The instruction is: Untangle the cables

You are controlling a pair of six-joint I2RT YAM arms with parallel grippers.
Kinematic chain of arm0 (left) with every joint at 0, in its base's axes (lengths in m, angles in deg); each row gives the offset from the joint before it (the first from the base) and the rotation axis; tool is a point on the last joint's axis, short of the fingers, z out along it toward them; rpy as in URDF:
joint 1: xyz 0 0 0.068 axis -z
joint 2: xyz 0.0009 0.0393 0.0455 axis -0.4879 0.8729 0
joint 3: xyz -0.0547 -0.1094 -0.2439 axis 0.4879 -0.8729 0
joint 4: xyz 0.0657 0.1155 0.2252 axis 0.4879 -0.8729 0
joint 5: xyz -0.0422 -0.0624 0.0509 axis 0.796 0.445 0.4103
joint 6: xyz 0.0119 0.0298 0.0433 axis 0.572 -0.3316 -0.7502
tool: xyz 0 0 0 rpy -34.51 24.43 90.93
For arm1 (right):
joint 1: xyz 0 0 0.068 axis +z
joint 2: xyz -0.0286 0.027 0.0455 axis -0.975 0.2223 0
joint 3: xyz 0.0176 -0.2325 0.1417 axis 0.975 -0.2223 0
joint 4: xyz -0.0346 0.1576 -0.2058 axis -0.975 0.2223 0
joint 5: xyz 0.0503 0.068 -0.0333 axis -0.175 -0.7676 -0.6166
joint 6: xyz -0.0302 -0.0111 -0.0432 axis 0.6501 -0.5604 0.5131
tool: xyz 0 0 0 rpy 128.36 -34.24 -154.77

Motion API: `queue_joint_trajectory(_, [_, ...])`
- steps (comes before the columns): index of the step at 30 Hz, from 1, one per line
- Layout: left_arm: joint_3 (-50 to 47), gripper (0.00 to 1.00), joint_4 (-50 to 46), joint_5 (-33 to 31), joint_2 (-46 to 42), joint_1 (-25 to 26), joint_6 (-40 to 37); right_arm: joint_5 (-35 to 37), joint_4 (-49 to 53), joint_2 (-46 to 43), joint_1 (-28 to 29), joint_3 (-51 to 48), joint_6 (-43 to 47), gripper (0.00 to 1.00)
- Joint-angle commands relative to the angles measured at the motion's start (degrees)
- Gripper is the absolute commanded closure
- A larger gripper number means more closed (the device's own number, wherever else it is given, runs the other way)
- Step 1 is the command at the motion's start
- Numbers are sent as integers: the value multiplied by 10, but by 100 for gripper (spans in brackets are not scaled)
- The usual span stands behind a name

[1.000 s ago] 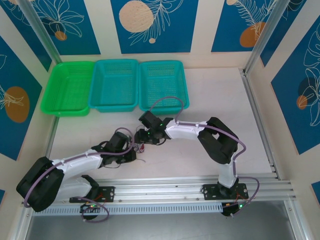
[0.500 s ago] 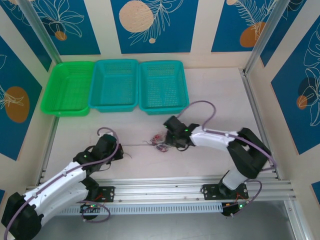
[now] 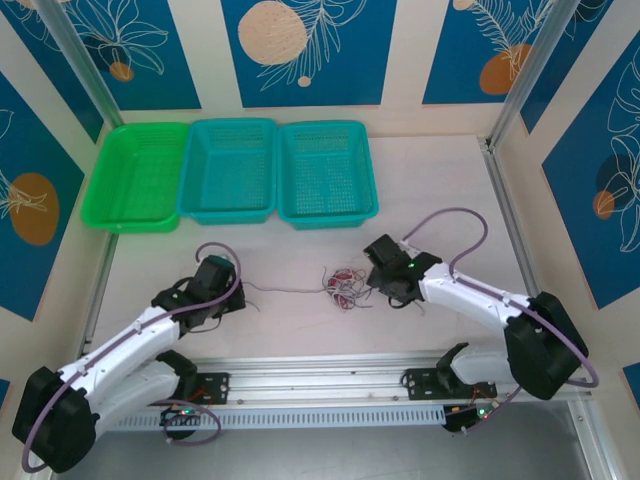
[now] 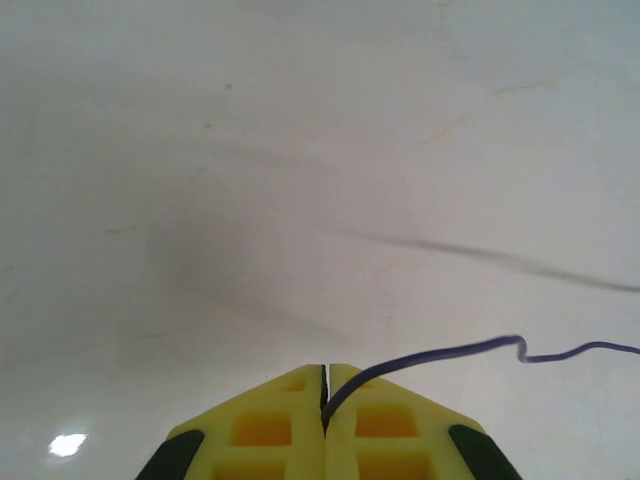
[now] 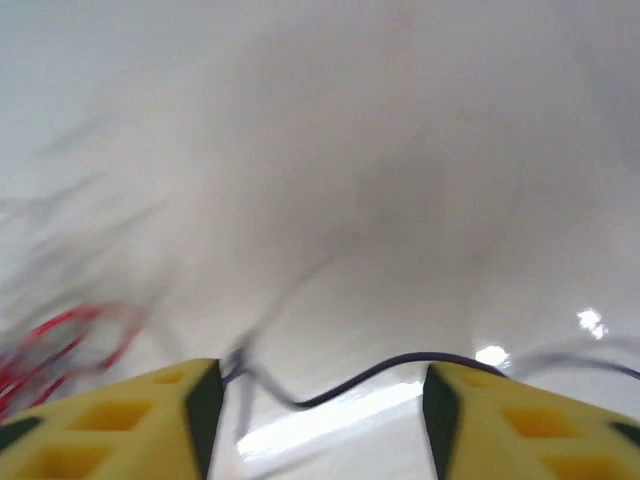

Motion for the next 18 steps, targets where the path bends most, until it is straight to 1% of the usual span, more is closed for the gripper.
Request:
queue_joint_trajectory(1, [-8, 100, 37, 36, 7, -6, -11, 78, -13, -15, 66, 50, 57, 35])
queue_joint_trajectory(3, [-8, 100, 39, 37, 9, -5, -12, 50, -47, 16, 91, 76, 97, 31])
queue_joint_trajectory(4, [-6, 100, 39, 37, 9, -6, -14, 47, -48, 43, 103, 96, 103, 29])
queue_joint_trajectory(5, [-6, 100, 37, 36, 8, -6, -15, 53, -37, 70, 111, 116, 99, 27])
queue_joint_trajectory(7, [-3, 100, 29, 29, 4, -6, -16, 78, 15, 136, 123, 165, 69, 19])
queue_joint_trajectory(8, [-3, 100, 24, 23, 2, -6, -16, 81, 33, 164, 125, 181, 62, 16])
queue_joint_trajectory(11, [-3, 100, 4, -3, -13, -5, -10, 53, 44, 232, 119, 203, 50, 16])
queue_joint_trajectory(12, [-4, 100, -2, -13, -18, -6, -9, 43, 41, 247, 117, 201, 44, 17])
queue_joint_trajectory(14, [-3, 100, -12, -32, -28, -6, -8, 31, 31, 265, 112, 189, 33, 23])
queue_joint_trajectory(17, [4, 100, -40, -73, -41, -7, -6, 30, 22, 262, 91, 158, 27, 42])
queue_joint_trajectory(18, [8, 100, -57, -91, -45, -10, -3, 33, 19, 250, 81, 142, 28, 51])
